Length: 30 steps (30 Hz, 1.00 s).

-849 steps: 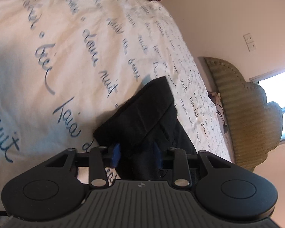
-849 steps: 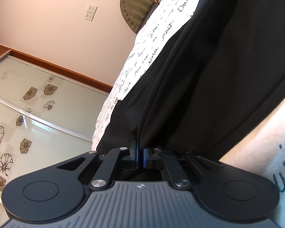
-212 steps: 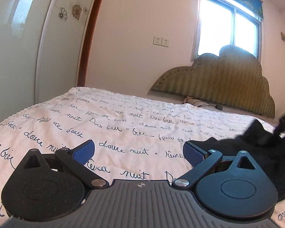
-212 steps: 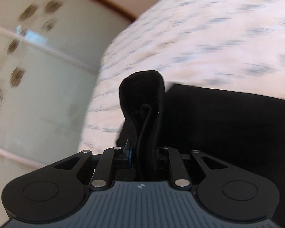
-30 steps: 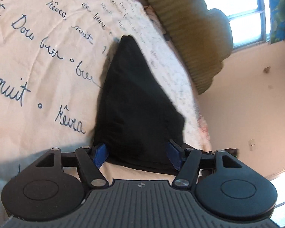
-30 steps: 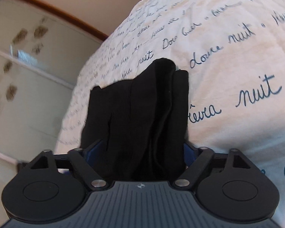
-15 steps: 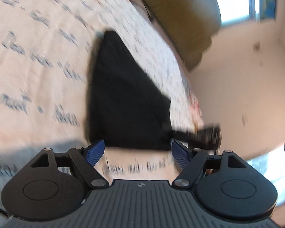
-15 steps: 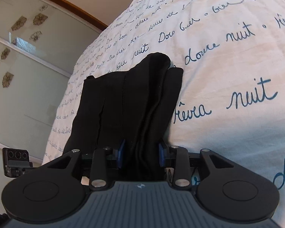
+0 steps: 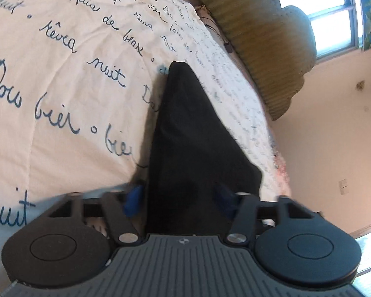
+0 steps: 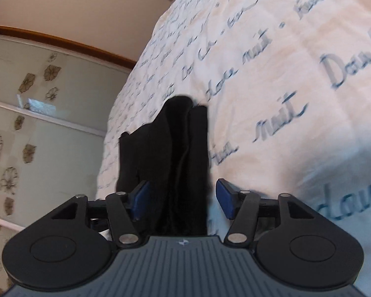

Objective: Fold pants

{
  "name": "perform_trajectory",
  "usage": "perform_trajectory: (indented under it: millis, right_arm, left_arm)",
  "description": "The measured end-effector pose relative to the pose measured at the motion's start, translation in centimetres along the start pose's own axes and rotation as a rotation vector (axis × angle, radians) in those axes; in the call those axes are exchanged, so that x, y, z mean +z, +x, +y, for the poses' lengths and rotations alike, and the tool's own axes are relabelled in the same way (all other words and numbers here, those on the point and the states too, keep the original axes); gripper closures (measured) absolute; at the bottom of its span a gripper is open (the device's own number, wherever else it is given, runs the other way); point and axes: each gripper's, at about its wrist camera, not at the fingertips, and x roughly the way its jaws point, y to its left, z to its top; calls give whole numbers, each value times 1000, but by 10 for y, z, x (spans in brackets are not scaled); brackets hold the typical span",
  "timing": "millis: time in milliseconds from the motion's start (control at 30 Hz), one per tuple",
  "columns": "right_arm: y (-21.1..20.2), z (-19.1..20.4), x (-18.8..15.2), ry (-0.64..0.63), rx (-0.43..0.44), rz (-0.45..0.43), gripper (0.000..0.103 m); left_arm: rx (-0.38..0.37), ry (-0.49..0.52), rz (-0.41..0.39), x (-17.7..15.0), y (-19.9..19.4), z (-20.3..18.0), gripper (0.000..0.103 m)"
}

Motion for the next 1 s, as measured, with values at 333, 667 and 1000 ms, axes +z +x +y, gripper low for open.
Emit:
perform_trajectory:
  millis: [333,667,1000]
  right_arm:
    - [33,69,14,-415,-253,135,80]
    - [11,12,7,-97,-109,-14,71]
    - [40,95,13,-150,-45,-378,20]
  left_arm:
    - [185,207,-52,-24,-5,-34,88]
    - [150,258,-163,-24,-28,-32,71]
    - [240,526,-413,-23,12,-124,32]
